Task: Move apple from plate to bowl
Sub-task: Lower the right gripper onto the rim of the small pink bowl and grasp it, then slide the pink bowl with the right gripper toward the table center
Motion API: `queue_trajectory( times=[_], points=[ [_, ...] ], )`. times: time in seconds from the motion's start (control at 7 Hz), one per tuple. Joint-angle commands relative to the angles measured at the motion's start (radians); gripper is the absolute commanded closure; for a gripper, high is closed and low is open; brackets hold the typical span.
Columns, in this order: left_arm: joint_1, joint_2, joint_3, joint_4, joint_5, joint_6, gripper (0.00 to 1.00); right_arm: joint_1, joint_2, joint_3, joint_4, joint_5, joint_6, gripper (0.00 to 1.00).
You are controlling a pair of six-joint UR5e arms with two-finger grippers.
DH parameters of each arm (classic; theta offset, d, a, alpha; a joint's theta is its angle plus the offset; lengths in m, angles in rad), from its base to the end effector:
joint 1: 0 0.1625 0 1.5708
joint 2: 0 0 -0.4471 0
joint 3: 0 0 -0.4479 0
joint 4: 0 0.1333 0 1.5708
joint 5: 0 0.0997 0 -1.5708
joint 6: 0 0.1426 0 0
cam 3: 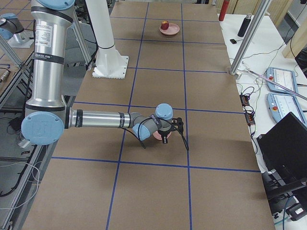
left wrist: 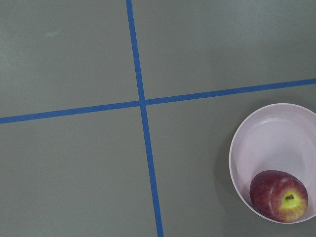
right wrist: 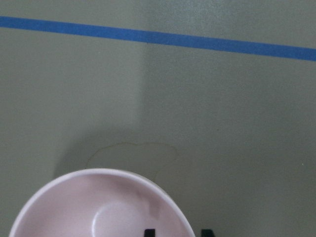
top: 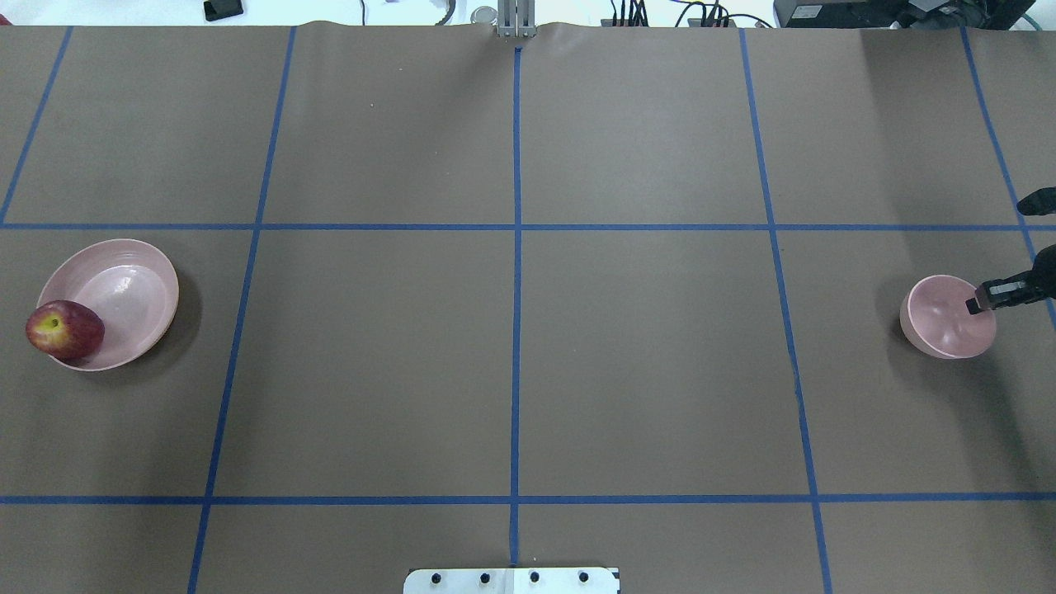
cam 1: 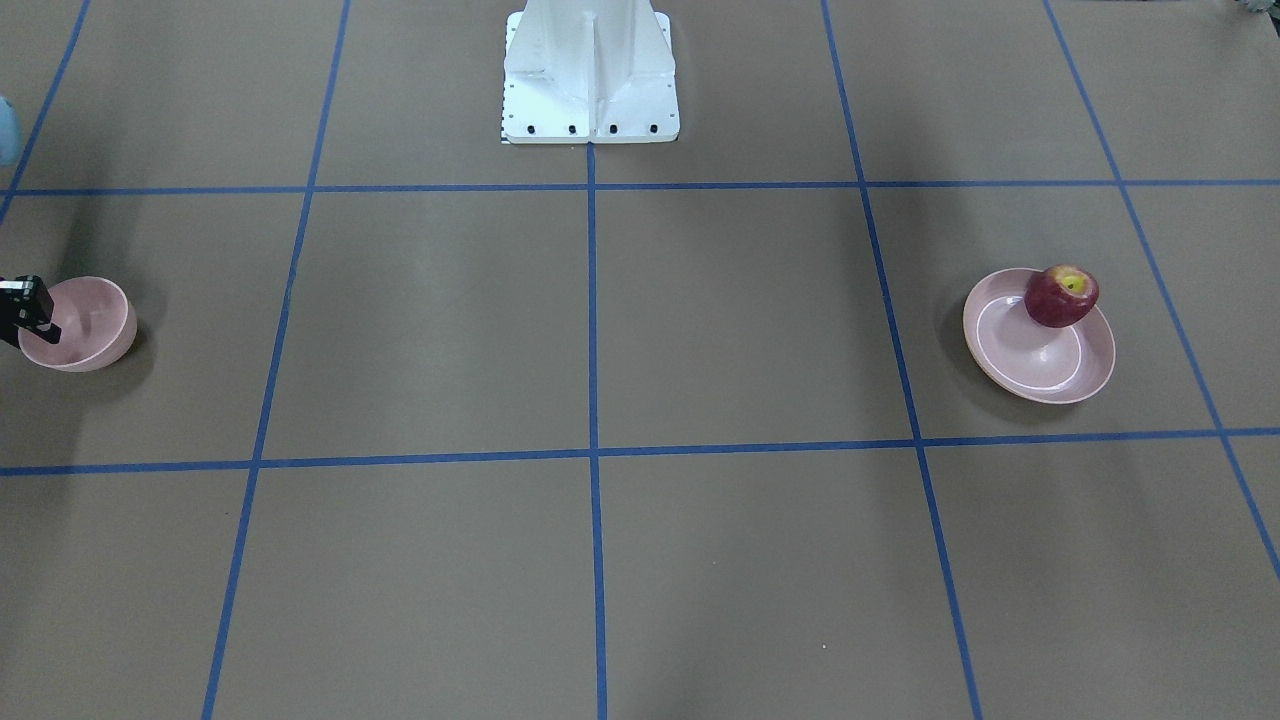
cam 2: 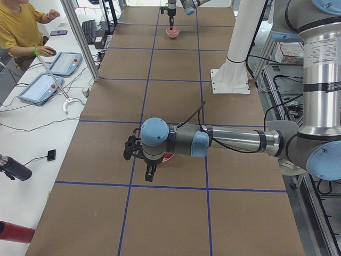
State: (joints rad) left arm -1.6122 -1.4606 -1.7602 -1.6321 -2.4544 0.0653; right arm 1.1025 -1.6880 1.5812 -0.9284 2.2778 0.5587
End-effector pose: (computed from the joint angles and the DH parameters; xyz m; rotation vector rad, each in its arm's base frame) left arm -0.0441 -0.5073 0.6471 0.1781 0.8740 0.0844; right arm -0.2048 -0.4950 0.6966 0.1078 -0.8518 -0.1045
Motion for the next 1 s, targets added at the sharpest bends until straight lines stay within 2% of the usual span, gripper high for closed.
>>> queue_trajectory(
  times=[0.0, 0.29, 0.43, 0.71, 0.86],
  points=[
    [0.000, 0.000, -0.001, 0.000, 0.000, 0.002, 0.02, 0.037, 0.033, 0.000, -0.009, 0.035, 0.013, 1.00],
    [0.000, 0.000, -0.002, 0.000, -0.002, -0.004, 0.02, 0.069, 0.158, 0.034, -0.090, 0.127, 0.099, 1.00],
    [0.000, 0.000, -0.002, 0.000, -0.002, -0.002, 0.02, 0.065, 0.256, 0.055, -0.165, 0.126, 0.200, 1.00],
    [0.000, 0.000, -0.002, -0.002, -0.002, -0.002, 0.02, -0.045, 0.422, 0.095, -0.254, 0.108, 0.411, 1.00],
    [0.000, -0.001, -0.001, 0.000, -0.002, -0.004, 0.02, -0.097, 0.480, 0.114, -0.279, 0.061, 0.522, 1.00]
  ],
)
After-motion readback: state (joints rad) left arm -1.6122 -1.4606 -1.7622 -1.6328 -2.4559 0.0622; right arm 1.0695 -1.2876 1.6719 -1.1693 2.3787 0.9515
